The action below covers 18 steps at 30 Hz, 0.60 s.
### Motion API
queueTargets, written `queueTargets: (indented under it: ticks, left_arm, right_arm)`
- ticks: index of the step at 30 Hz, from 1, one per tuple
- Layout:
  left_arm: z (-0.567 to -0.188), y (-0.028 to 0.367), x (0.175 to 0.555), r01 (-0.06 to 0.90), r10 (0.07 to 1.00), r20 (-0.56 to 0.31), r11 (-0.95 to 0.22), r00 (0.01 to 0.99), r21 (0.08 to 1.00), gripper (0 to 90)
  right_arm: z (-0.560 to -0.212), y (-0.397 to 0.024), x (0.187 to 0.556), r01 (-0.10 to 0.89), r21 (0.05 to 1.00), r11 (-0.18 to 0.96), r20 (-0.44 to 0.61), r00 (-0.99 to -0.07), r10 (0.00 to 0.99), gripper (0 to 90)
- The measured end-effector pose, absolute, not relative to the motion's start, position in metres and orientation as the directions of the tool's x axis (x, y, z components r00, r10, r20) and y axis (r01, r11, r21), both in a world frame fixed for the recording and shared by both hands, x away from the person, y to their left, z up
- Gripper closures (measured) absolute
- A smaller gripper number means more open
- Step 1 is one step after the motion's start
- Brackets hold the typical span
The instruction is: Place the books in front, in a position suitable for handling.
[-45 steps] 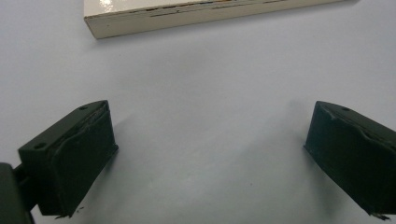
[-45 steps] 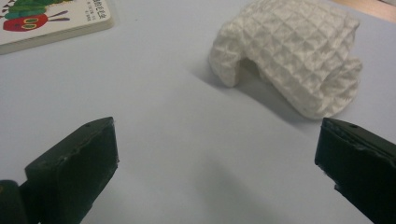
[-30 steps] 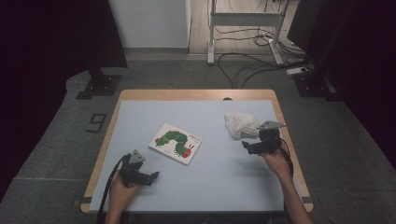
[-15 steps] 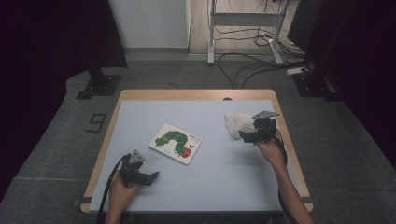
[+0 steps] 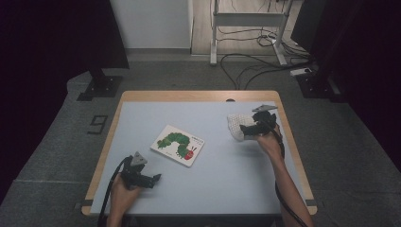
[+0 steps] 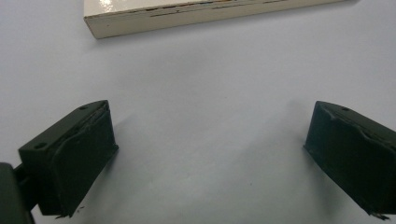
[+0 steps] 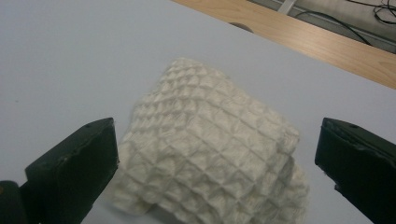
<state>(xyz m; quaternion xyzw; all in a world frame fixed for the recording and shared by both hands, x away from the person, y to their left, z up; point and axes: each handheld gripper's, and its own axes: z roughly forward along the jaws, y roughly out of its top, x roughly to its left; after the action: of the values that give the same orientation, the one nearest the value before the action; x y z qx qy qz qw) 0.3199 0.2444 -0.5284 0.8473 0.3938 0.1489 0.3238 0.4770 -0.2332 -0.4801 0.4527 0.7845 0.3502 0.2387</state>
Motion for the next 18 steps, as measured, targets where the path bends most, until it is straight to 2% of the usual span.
queueTargets:
  ticks: [4,15,17,18]
  left_arm:
    - [-0.529,0.244,0.320,0.571,0.764,-0.003,-0.480,0.645,0.667,1.3]
    - [-0.528,0.244,0.320,0.571,0.764,-0.003,-0.480,0.646,0.666,1.3]
    - [-0.528,0.244,0.320,0.571,0.764,-0.003,-0.480,0.645,0.666,1.3]
    - [-0.528,0.244,0.320,0.571,0.764,-0.003,-0.480,0.646,0.666,1.3]
  right_arm:
    - [-0.486,-0.231,0.488,0.553,0.766,0.327,-0.047,-0.460,0.887,0.0]
    - [-0.511,-0.223,0.502,0.598,0.708,0.376,-0.066,-0.474,0.878,0.0]
    - [-0.514,-0.223,0.502,0.604,0.701,0.380,-0.065,-0.476,0.877,2.4]
    - [-0.517,-0.223,0.503,0.610,0.691,0.388,-0.045,-0.499,0.865,13.9]
